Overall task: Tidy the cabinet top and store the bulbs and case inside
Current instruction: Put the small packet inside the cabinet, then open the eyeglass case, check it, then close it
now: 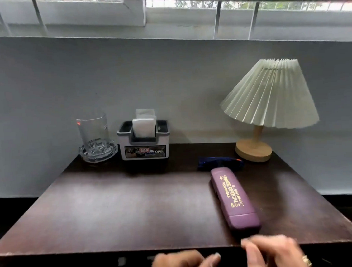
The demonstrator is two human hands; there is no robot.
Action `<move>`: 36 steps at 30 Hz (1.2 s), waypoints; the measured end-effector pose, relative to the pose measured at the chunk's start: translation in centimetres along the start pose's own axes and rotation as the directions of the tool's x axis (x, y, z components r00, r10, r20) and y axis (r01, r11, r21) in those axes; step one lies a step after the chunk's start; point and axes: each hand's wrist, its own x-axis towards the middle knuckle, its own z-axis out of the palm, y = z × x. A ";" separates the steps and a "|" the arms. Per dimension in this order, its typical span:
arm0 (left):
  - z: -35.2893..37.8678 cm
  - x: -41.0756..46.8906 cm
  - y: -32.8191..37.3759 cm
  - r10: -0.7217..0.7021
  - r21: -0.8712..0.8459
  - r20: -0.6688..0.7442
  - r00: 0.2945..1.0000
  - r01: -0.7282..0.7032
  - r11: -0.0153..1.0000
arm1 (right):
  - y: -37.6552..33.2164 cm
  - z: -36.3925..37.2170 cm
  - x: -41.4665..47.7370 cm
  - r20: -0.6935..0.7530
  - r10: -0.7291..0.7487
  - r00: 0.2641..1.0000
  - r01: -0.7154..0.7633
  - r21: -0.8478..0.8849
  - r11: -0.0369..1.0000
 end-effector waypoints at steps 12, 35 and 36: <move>-3.8 10.4 -1.4 0.188 -0.120 0.023 0.982 -0.184 0.976 | 1.8 3.1 4.9 0.285 0.244 0.927 -0.076 -0.494 0.866; -5.9 9.9 -3.4 -0.008 -0.559 0.198 0.980 0.120 0.820 | 2.3 4.5 8.1 0.449 -0.526 0.723 0.587 0.002 0.809; -5.9 9.8 -3.4 -0.014 -0.582 0.196 0.980 0.128 0.803 | 2.2 4.7 8.2 0.444 -0.562 0.698 0.648 -0.057 0.759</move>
